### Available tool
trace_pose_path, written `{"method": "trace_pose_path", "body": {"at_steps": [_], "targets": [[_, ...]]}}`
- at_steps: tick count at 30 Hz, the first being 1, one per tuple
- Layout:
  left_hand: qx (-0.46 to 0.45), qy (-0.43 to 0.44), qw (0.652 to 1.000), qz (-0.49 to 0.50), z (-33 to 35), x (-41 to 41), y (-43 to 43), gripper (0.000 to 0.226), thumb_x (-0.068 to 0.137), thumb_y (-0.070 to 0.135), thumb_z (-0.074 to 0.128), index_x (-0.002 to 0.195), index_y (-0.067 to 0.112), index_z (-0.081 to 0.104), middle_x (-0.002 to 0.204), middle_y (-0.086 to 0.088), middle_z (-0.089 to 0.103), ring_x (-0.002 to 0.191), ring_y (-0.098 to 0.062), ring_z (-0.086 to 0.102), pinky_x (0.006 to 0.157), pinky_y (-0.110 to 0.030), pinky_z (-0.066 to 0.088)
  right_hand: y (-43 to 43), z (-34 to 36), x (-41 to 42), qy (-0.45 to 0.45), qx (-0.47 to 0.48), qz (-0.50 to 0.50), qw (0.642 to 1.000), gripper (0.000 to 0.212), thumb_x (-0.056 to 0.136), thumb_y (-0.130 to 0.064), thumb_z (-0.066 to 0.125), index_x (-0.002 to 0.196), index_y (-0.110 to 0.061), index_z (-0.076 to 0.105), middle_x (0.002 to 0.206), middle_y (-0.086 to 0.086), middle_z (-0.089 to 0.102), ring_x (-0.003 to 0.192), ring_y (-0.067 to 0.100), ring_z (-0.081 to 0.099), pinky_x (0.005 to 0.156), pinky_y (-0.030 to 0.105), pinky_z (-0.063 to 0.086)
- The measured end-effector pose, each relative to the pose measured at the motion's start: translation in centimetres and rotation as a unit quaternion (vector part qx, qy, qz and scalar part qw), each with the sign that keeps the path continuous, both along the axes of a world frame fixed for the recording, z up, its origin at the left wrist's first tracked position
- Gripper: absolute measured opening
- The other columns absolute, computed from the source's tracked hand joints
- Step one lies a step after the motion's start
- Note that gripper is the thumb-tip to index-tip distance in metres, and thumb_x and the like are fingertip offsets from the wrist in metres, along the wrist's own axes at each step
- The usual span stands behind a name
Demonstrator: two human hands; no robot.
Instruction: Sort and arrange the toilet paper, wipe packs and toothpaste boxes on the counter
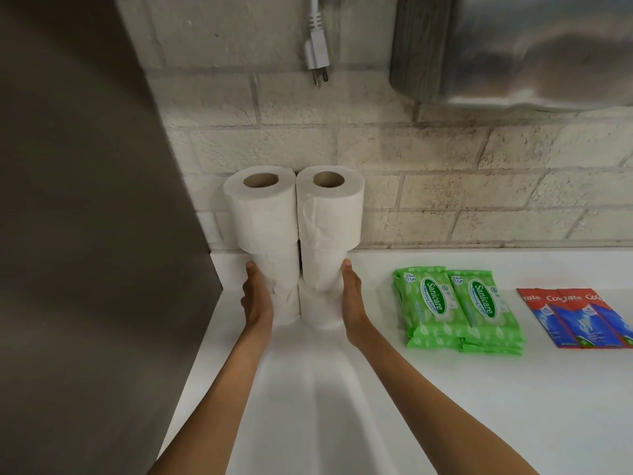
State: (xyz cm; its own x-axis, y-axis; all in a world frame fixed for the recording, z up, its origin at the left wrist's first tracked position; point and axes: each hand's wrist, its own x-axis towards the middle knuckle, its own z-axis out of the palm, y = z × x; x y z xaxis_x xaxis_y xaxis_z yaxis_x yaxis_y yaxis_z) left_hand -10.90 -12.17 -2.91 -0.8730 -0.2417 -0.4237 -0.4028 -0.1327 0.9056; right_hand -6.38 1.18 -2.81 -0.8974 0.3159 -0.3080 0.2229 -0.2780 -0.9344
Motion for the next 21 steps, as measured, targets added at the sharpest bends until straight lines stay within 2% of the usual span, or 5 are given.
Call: {"method": "trace_pose_path", "body": {"at_steps": [8,14,18,21], "targets": [[0.006,0.010,1.000,-0.016,-0.1,-0.6,0.0,0.080,0.081,0.074,0.015,0.139,0.023,0.033,0.145,-0.005,0.040,0.139,-0.025,0.029,0.114,-0.053,0.023,0.3,0.2,0.1,-0.012,0.011,0.018,1.000,0.071,0.091,-0.061,0.029,0.149,-0.022,0.016,0.155,-0.001,0.022,0.141,0.019,0.024,0.114,0.036,0.021],[0.009,0.017,1.000,-0.023,-0.2,-0.4,-0.2,0.076,0.085,0.070,0.014,0.139,0.020,0.037,0.144,-0.004,0.044,0.134,-0.027,0.038,0.115,-0.048,0.026,0.4,0.4,0.8,-0.019,0.021,0.024,0.999,0.072,0.090,-0.061,0.030,0.149,-0.024,0.012,0.156,-0.002,0.020,0.142,0.017,0.021,0.114,0.035,0.018],[-0.005,-0.018,1.000,0.001,-0.5,1.0,0.0,0.079,0.086,0.070,0.016,0.144,0.018,0.028,0.149,-0.009,0.034,0.135,-0.030,0.036,0.113,-0.050,0.027,0.4,0.5,1.9,-0.025,0.025,0.023,0.999,0.072,0.091,-0.059,0.032,0.150,-0.023,0.009,0.156,0.000,0.021,0.142,0.019,0.022,0.113,0.035,0.019],[-0.051,-0.048,0.998,0.003,-0.7,2.7,0.5,0.072,0.090,0.063,0.021,0.144,0.015,0.024,0.150,-0.012,0.031,0.135,-0.033,0.035,0.112,-0.051,0.028,0.3,0.5,3.0,-0.044,0.047,0.012,0.998,0.071,0.091,-0.059,0.032,0.149,-0.022,0.014,0.155,0.003,0.024,0.140,0.021,0.027,0.112,0.036,0.023]]}}
